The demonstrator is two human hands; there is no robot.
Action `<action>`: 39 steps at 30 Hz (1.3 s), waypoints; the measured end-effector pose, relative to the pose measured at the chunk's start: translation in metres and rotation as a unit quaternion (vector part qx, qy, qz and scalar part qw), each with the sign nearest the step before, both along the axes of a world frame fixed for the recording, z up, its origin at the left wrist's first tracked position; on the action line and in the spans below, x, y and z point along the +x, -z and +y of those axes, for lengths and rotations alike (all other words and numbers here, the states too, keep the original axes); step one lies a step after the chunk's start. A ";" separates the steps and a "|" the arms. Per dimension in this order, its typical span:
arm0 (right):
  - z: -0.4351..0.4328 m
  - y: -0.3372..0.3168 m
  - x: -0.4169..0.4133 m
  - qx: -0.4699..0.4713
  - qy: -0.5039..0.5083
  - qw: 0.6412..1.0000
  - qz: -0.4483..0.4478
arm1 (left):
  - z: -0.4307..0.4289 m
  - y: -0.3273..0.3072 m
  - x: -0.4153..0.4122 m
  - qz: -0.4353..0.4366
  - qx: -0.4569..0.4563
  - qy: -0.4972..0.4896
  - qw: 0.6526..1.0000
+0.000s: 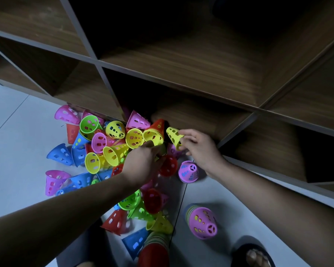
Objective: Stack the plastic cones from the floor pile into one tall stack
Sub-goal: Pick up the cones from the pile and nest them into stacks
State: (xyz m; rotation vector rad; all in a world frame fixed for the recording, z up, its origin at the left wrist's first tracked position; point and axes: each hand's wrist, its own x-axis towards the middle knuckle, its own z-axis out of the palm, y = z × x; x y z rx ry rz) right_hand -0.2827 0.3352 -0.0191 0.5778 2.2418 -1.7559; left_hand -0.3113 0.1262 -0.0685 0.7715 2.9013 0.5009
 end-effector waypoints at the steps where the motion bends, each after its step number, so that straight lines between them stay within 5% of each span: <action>1: 0.002 0.000 0.004 0.015 0.015 1.000 0.016 | -0.002 0.000 0.001 0.006 -0.006 0.007 1.000; 7: 0.011 -0.006 0.030 0.027 0.076 0.994 0.075 | -0.010 -0.012 -0.002 0.056 -0.013 0.033 0.998; 15: 0.026 -0.003 0.064 -0.133 0.164 0.977 0.040 | -0.020 -0.023 -0.004 0.040 -0.022 -0.012 0.999; 21: 0.030 0.022 0.085 -0.107 0.133 0.985 -0.013 | -0.023 -0.032 0.004 -0.019 -0.009 -0.017 1.000; 31: 0.035 0.047 0.083 0.042 0.074 0.993 -0.088 | -0.018 -0.059 0.002 -0.153 0.145 -0.046 0.977; 35: 0.038 0.042 0.085 0.133 0.059 0.989 -0.031 | -0.012 -0.069 0.003 -0.207 0.179 -0.034 0.961; 39: 0.024 0.003 0.086 0.084 0.069 0.992 0.064 | 0.001 -0.076 0.010 -0.288 0.259 -0.080 0.918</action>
